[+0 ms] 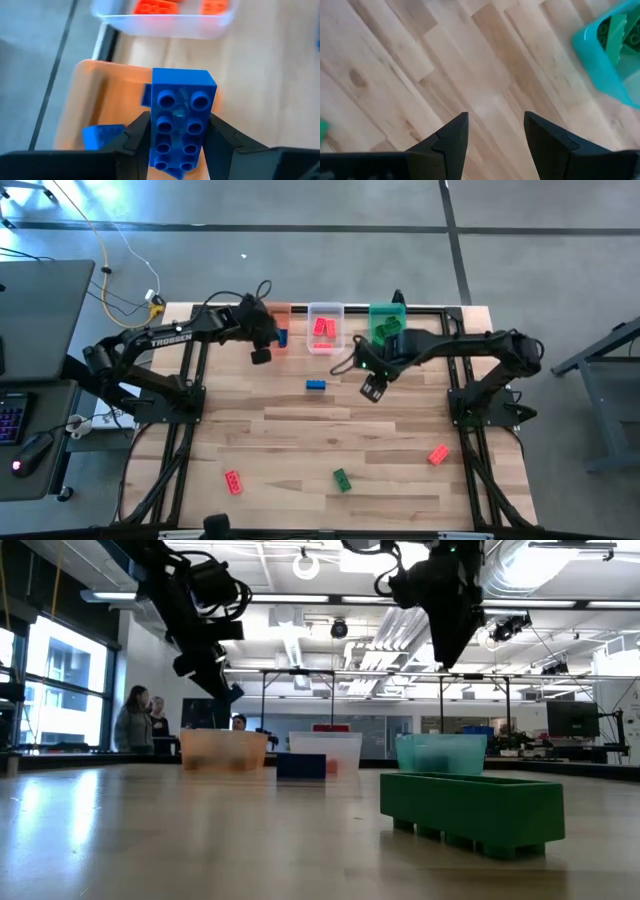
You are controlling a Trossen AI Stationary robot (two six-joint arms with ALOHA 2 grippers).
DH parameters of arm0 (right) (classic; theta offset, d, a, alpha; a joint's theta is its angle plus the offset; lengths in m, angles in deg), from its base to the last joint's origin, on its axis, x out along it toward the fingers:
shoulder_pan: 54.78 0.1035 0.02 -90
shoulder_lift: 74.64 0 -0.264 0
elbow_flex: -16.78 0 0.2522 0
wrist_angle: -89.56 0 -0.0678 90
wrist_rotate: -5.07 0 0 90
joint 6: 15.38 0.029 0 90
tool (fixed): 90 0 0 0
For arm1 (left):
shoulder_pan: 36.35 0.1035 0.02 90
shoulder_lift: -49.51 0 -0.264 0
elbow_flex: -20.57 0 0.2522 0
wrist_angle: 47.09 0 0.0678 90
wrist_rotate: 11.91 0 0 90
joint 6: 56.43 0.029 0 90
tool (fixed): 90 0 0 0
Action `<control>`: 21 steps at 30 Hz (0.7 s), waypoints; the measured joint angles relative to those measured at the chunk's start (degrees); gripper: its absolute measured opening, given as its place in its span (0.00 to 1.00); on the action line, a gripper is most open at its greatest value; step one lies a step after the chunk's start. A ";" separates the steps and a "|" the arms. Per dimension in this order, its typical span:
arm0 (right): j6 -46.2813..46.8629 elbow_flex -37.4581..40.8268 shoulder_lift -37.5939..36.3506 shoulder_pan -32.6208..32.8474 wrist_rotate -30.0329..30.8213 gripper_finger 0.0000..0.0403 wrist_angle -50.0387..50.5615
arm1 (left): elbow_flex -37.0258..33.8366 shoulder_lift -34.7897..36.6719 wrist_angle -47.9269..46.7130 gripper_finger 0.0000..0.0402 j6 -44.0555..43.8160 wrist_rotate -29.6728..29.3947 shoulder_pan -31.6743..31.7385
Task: Sort & place blocks by color
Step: Put the blue game piece into the orange bin
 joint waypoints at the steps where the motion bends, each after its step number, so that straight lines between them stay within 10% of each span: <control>1: 1.16 0.00 0.00 1.08 0.88 0.44 0.27 | 0.00 -0.25 0.94 0.28 -0.32 -0.02 0.62; 21: 15.27 0.11 0.00 20.35 2.83 0.44 6.74 | 1.81 -10.24 5.06 0.41 -3.75 0.36 4.04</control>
